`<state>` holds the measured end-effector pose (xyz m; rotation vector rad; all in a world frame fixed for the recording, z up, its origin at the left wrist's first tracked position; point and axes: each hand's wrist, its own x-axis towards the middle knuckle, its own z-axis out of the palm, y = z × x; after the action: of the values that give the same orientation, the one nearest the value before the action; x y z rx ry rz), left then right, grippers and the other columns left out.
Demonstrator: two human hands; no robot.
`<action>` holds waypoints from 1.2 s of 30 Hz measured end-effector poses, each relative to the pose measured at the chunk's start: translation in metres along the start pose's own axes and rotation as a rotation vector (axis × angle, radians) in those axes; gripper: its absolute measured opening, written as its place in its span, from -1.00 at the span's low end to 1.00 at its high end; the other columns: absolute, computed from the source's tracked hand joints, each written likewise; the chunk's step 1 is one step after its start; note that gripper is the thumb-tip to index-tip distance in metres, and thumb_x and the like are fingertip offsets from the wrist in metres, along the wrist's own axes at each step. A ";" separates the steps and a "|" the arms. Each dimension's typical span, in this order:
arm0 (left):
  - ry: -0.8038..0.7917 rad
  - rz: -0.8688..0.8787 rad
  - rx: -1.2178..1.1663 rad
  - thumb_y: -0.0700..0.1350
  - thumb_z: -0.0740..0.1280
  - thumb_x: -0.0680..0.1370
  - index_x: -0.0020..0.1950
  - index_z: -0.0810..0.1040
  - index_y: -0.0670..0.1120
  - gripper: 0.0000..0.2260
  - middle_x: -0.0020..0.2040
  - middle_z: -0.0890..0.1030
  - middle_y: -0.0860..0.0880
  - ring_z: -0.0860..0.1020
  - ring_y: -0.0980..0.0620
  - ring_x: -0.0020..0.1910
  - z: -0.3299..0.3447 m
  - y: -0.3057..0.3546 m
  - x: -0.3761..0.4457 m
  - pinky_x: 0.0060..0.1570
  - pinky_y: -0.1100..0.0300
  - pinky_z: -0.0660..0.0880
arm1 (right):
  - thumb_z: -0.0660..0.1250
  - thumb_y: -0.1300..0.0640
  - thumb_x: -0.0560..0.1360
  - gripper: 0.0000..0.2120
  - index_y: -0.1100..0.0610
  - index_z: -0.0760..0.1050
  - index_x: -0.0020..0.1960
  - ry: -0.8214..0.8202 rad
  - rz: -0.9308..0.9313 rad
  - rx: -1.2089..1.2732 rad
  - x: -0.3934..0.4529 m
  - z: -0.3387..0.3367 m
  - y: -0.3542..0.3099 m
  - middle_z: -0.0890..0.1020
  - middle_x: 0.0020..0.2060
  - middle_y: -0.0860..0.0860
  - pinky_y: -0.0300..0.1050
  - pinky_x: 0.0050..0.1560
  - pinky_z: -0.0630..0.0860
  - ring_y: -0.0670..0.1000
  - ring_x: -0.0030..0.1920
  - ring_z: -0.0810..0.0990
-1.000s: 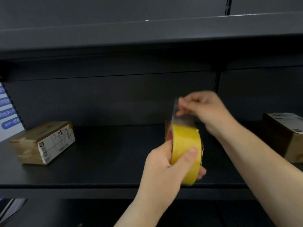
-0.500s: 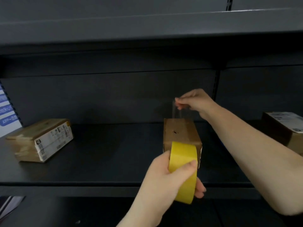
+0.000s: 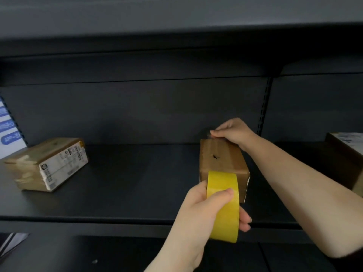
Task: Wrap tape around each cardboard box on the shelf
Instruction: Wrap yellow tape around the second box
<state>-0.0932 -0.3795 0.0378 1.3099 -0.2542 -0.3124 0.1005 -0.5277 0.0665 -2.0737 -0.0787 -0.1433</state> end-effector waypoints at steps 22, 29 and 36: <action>-0.015 -0.007 -0.037 -0.15 0.26 0.54 -0.01 0.50 -0.18 -0.89 -0.40 0.64 -0.13 0.56 -0.03 -0.50 -0.012 -0.005 0.006 -0.37 0.18 0.56 | 0.38 0.07 0.44 -0.84 0.11 0.65 -0.04 0.130 -0.293 -0.478 0.004 0.006 -0.005 0.67 -0.06 0.02 -0.21 -0.05 0.47 -0.03 -0.07 0.60; -0.004 -0.003 -0.030 -0.14 0.26 0.54 -0.03 0.48 -0.18 -0.89 -0.45 0.62 -0.10 0.55 -0.01 -0.53 -0.015 -0.007 0.011 -0.42 0.23 0.54 | -0.02 -0.22 0.56 -0.40 0.18 0.31 0.40 -0.210 -0.277 -0.978 -0.035 0.027 -0.016 0.38 0.38 0.11 0.01 0.31 0.32 0.11 0.34 0.36; -0.014 0.022 0.008 -0.13 0.27 0.55 -0.02 0.50 -0.17 -0.88 -0.45 0.61 -0.10 0.56 -0.01 -0.51 -0.018 -0.009 0.008 -0.41 0.21 0.55 | -0.17 -0.21 0.58 -0.39 0.14 0.19 0.46 -0.257 0.001 -0.946 -0.005 0.032 -0.018 0.26 0.45 0.11 0.00 0.31 0.23 0.13 0.39 0.28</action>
<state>-0.0803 -0.3680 0.0245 1.3127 -0.2815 -0.3025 0.0960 -0.4909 0.0664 -3.0294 -0.1938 0.1197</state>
